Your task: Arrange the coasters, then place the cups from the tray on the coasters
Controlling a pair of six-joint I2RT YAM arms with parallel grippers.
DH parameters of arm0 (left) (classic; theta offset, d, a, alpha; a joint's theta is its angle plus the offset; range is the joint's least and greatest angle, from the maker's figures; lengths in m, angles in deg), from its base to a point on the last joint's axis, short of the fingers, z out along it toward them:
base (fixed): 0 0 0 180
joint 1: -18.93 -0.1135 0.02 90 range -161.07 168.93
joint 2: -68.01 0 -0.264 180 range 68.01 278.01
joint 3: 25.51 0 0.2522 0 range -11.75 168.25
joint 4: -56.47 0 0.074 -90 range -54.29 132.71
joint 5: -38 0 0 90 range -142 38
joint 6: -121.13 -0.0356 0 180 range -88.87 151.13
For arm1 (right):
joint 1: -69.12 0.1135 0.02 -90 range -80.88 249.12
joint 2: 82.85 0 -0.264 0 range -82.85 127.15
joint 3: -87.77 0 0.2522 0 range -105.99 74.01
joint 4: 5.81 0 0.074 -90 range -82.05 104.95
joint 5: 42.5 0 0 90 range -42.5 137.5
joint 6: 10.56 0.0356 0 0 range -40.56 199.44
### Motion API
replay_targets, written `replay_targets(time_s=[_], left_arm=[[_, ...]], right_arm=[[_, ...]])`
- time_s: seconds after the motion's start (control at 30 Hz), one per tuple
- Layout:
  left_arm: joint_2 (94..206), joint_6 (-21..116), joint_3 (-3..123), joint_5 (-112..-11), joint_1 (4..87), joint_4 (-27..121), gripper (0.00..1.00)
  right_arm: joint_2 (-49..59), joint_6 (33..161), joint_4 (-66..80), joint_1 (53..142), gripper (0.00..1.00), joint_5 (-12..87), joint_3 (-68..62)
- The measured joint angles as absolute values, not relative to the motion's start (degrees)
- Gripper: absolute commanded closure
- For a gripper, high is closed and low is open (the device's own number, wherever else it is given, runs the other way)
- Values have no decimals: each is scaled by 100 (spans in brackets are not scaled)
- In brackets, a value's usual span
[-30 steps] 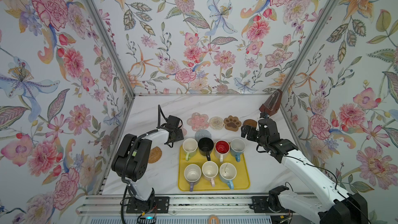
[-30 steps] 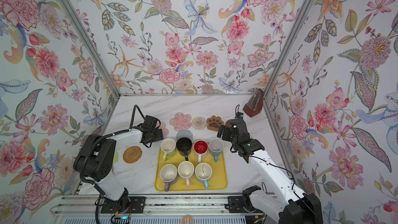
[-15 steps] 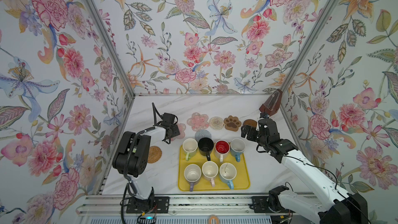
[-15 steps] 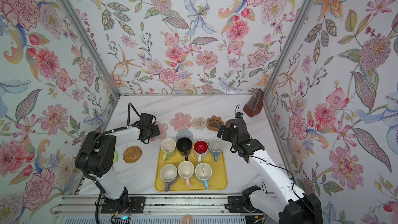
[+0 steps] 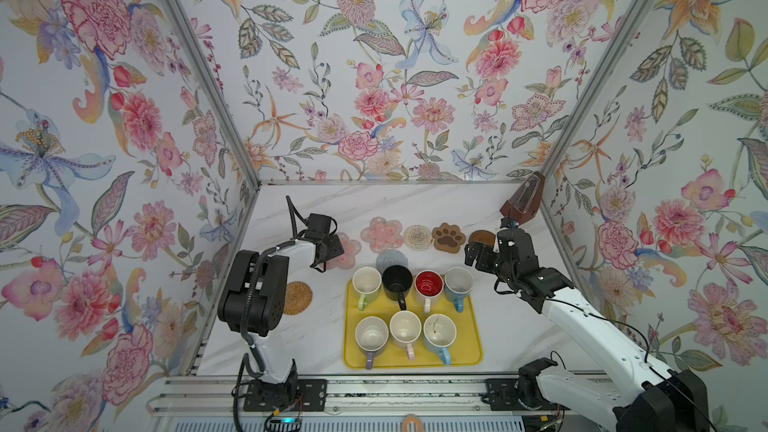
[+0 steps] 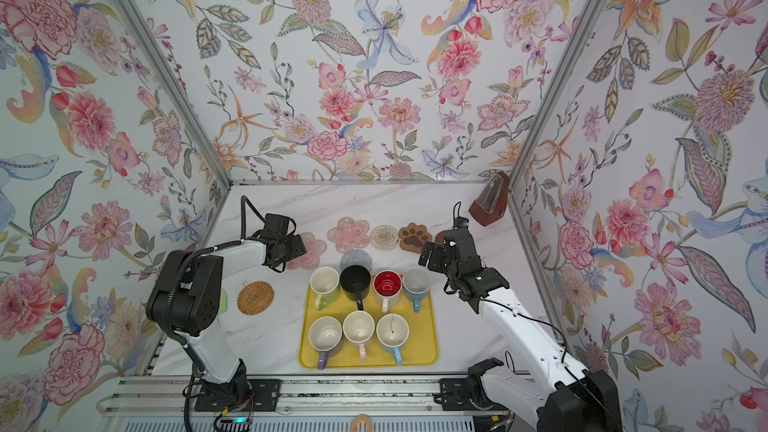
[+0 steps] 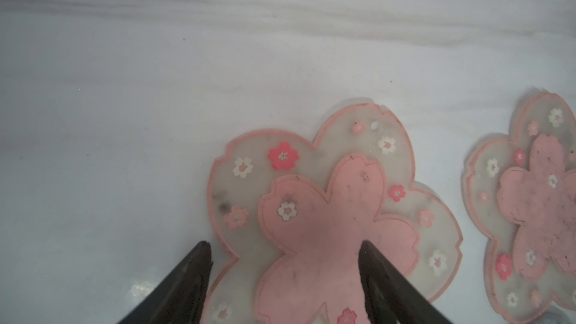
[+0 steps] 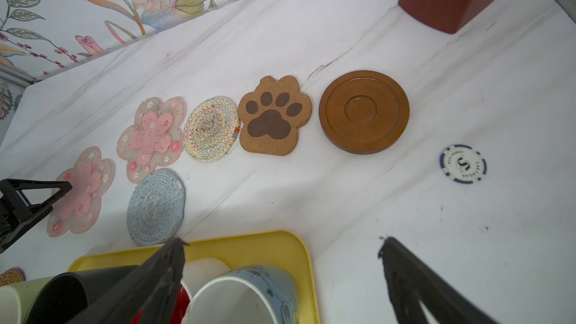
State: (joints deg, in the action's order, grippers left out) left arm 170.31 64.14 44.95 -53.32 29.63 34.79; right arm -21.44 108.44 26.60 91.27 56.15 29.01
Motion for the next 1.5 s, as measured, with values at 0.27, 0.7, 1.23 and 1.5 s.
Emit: replay_targets(time_s=[0.27, 0.7, 1.23, 1.5], left_arm=[[15521, 6580, 3748, -5537, 2943, 3245, 22], [15145, 7181, 3033, -5795, 3293, 3357, 23], [15986, 7760, 2996, -6082, 3428, 4476, 28], [16279, 7970, 3121, -6086, 3428, 4904, 33]], right_arm=[[-2059, 10846, 2652, 9129, 1, 5608, 2901], [-2030, 10848, 2615, 9166, 1, 5593, 2906], [-2292, 10848, 2634, 9166, 1, 5612, 2989], [-2308, 10848, 2634, 9164, 1, 5612, 2989]])
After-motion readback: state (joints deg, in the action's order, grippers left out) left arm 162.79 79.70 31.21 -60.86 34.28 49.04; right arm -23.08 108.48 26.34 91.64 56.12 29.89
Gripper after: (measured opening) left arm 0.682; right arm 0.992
